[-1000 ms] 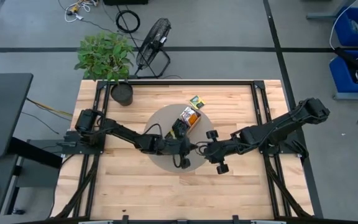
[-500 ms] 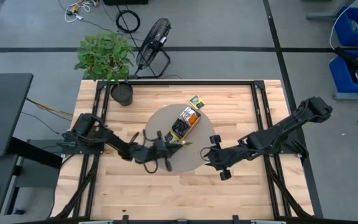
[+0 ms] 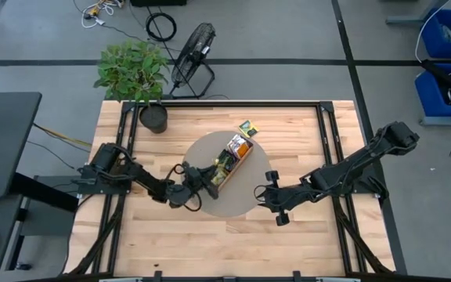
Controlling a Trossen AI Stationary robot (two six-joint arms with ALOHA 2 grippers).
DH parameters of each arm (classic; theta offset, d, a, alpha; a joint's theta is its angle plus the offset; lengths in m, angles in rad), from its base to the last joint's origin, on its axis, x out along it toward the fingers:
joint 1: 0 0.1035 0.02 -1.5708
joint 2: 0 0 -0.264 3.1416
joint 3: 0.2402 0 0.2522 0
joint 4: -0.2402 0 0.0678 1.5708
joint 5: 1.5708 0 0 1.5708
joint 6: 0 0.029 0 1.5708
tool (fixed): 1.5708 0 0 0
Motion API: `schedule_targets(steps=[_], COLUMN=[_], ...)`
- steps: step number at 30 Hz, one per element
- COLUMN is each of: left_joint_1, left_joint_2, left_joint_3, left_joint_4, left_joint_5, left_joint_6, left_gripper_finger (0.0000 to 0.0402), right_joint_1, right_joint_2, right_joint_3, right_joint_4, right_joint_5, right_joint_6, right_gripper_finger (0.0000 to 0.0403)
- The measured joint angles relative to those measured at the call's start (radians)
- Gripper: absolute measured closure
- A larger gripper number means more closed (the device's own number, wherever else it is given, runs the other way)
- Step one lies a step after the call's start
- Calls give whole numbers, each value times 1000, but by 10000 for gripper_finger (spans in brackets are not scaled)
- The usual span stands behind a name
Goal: Pick & Place Tea
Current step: Put the yellow tea bag into the left section of the wooden organizer
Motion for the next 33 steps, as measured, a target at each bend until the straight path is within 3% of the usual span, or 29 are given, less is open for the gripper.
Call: schedule_targets(steps=[3,7,16,20,26,33], left_joint_1=[-18,-52,-109,-114,-113,-77], left_joint_2=[0,0,1,2,0,1], left_joint_3=[-15,-22,-22,-22,-20,31], left_joint_4=[-6,-5,-24,32,327,325], left_joint_5=[-92,-112,-212,-124,109,293], left_joint_6=[-57,-72,-49,81,404,461], left_gripper_finger=[401,401,401,401,401,401], right_joint_1=[0,0,-10,-21,-39,-58], right_joint_2=[-1,-1,-1,-2,-2,-2], right_joint_3=[-15,-29,-139,-220,-359,-429], right_joint_4=[23,65,421,616,946,1159], right_joint_5=[0,0,0,0,-1,-56], right_joint_6=[-7,-55,-192,-219,-230,-249], right_gripper_finger=[291,297,311,320,336,348])
